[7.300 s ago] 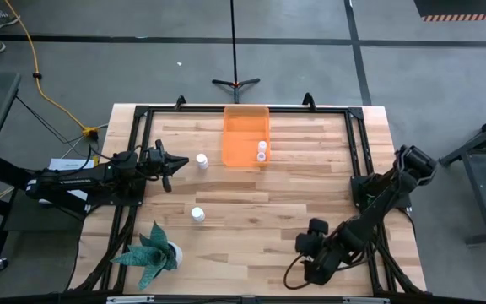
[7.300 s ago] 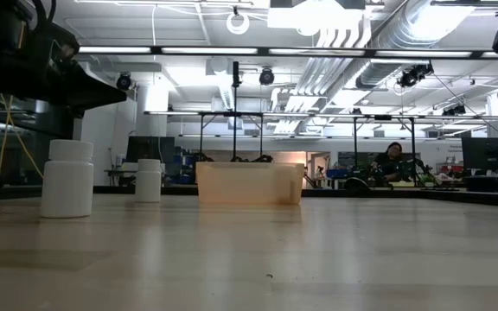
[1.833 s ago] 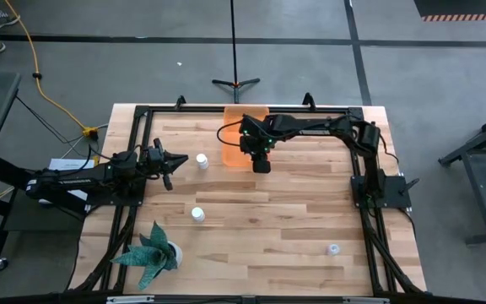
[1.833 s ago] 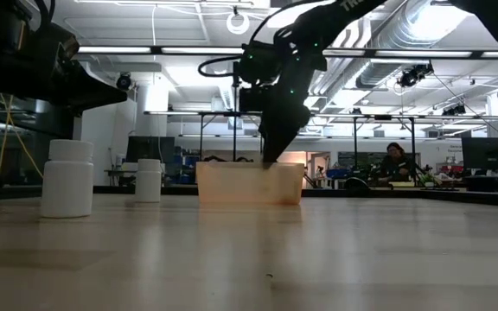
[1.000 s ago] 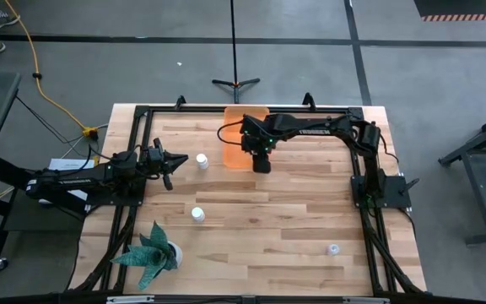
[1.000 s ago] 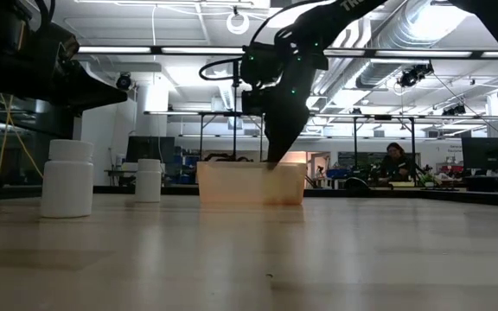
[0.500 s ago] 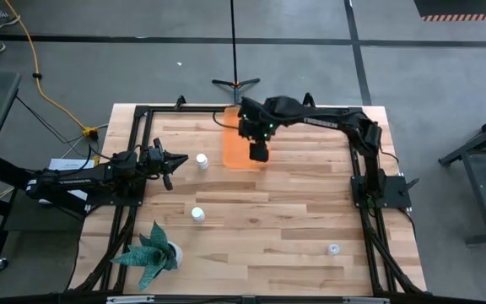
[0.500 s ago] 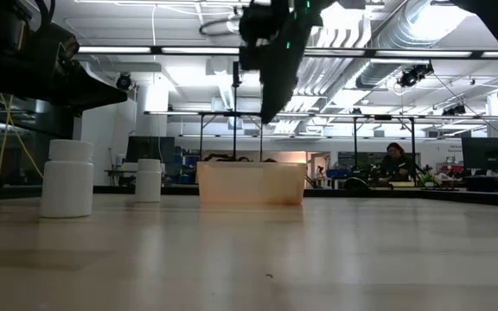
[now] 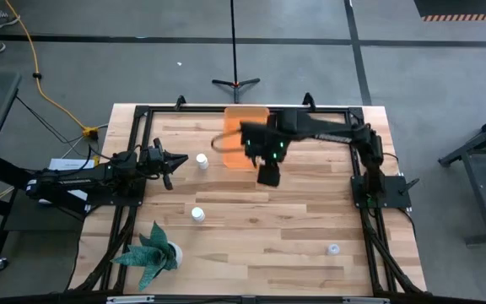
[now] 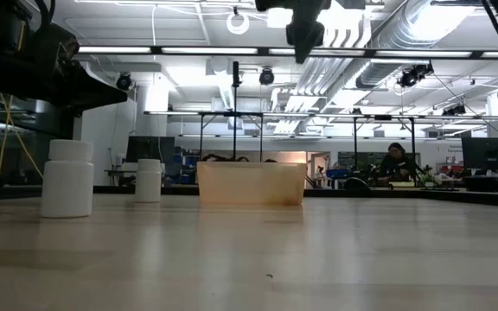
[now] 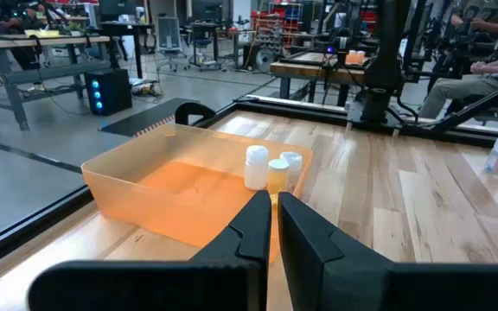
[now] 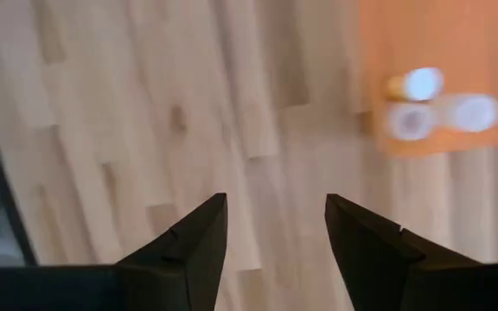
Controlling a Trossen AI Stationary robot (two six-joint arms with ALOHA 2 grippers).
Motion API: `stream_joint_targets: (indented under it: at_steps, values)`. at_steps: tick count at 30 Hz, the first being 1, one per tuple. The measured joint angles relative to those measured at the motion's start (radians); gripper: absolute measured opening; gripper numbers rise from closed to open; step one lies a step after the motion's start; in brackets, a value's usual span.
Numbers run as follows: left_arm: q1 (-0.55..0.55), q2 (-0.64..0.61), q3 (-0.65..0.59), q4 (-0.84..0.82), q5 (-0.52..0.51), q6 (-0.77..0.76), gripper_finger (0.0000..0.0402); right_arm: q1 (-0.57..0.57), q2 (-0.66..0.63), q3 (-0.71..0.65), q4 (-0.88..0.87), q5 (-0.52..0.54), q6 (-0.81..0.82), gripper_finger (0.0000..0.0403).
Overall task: Pick and place pill bottles into a basket
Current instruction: Put the transparent pill bottle into the orange bin
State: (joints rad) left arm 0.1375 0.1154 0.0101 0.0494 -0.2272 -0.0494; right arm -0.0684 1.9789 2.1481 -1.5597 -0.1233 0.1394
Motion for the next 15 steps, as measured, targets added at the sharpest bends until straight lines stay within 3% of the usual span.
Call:
stream_joint_targets:
  at_steps: [7, 15]
  values:
    - [0.0, 0.0, 0.0, -0.001, 0.008, 0.0, 0.0063, 0.188, -0.069, -0.205, 0.037, 0.099, 0.176, 0.0184]
    - [0.0, 0.0, 0.0, -0.001, 0.009, 0.0, 0.0063, 0.359, -0.357, -0.648, 0.22, 0.113, 0.585, 0.0177]
